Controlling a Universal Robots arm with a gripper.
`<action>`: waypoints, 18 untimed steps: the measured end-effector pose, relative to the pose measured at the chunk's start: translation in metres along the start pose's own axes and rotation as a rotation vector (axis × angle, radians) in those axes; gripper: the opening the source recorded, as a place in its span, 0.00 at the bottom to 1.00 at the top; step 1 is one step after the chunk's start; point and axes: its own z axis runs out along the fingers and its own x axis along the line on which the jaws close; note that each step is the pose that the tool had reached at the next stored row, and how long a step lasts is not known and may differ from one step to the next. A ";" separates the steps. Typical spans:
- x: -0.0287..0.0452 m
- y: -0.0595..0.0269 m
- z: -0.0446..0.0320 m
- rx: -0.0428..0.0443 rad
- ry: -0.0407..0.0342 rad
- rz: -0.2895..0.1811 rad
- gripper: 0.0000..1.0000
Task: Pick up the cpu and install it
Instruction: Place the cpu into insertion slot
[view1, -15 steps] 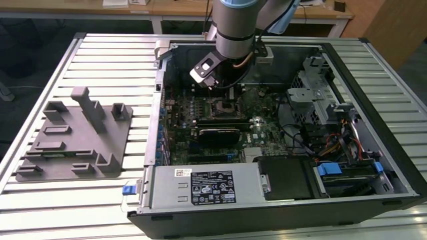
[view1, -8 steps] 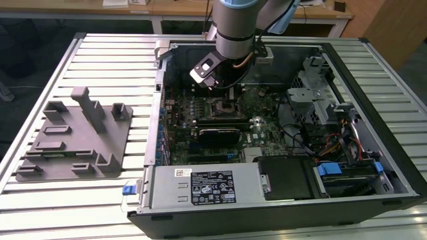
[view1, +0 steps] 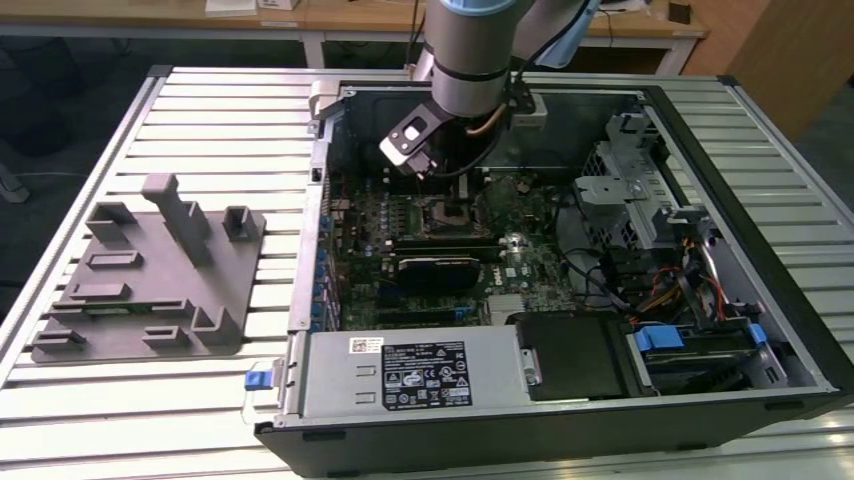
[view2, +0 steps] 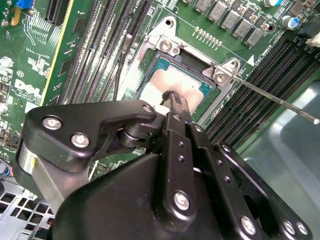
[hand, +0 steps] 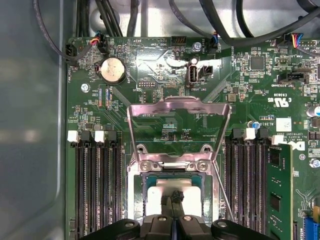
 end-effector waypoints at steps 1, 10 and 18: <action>0.0000 0.0000 -0.0005 -0.0001 0.0001 0.000 0.11; -0.0001 0.0001 -0.0135 0.0000 -0.0001 0.000 0.11; -0.0001 0.0004 -0.0349 0.0000 -0.0001 0.000 0.11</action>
